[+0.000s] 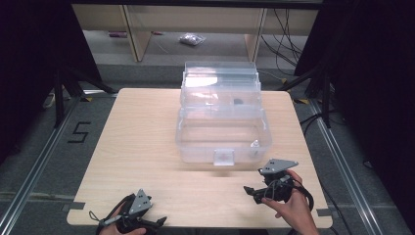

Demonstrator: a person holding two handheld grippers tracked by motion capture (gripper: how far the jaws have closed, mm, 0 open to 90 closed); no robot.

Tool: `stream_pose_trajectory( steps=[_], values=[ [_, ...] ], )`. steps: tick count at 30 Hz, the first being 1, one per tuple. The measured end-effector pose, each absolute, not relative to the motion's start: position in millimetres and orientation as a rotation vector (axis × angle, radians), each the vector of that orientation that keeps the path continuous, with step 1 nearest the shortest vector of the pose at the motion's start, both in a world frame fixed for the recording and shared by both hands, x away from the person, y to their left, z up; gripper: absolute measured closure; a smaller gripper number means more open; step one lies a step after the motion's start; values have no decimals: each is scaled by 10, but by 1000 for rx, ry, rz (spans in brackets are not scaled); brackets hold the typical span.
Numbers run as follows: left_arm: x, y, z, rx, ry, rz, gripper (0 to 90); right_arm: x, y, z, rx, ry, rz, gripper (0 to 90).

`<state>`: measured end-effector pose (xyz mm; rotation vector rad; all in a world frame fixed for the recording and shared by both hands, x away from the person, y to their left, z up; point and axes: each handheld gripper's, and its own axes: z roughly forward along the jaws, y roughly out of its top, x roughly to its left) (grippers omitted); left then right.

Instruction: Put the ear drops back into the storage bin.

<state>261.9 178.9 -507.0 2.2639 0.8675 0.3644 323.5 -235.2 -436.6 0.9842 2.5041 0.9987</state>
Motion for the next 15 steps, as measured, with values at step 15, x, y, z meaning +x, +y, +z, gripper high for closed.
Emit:
stream_pose_trajectory(
  steps=[15],
  values=[
    [2618,1789,-5068,2264,864,366,151,3150,-2398,-4530,973,2520,1019,203]
  ],
)
